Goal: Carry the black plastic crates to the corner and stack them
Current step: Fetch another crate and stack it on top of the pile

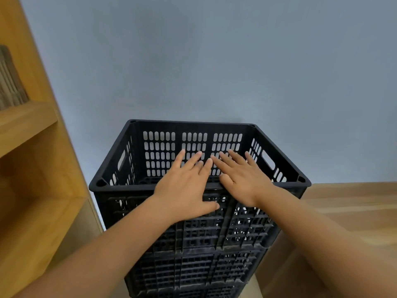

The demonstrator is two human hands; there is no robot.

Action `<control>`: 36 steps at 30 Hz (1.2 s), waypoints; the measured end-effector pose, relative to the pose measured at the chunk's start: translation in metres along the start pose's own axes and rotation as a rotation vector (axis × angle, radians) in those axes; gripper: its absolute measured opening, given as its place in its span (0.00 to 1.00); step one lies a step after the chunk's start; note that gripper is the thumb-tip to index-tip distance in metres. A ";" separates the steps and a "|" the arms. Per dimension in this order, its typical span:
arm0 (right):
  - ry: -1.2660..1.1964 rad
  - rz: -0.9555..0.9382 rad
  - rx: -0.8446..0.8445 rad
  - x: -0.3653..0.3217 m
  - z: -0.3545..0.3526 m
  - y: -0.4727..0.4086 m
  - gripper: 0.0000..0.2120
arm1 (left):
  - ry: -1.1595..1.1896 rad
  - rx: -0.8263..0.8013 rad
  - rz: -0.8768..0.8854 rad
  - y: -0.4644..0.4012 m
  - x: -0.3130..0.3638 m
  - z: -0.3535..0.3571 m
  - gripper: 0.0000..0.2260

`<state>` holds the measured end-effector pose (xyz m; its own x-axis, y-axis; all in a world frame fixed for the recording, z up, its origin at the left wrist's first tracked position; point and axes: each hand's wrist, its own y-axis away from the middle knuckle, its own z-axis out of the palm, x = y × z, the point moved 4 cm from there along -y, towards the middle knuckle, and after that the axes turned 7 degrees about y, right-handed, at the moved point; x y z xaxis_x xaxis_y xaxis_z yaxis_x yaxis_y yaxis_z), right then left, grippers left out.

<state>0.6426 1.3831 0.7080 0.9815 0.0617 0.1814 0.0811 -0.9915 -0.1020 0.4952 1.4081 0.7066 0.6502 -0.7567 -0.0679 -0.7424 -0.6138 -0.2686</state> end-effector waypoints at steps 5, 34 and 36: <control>0.010 0.000 0.044 -0.003 -0.003 0.006 0.29 | -0.015 0.057 0.025 0.006 0.002 -0.002 0.44; 0.023 0.182 -0.106 0.099 0.005 0.032 0.50 | 0.127 -0.261 -0.294 0.048 -0.138 -0.012 0.54; 0.021 0.177 -0.099 0.100 0.005 0.032 0.48 | 0.127 -0.272 -0.278 0.046 -0.138 -0.011 0.54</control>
<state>0.7443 1.3585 0.7180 0.9750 -0.1160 0.1897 -0.1108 -0.9931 -0.0378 0.3693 1.4815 0.7141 0.8197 -0.5648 0.0953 -0.5678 -0.8232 0.0047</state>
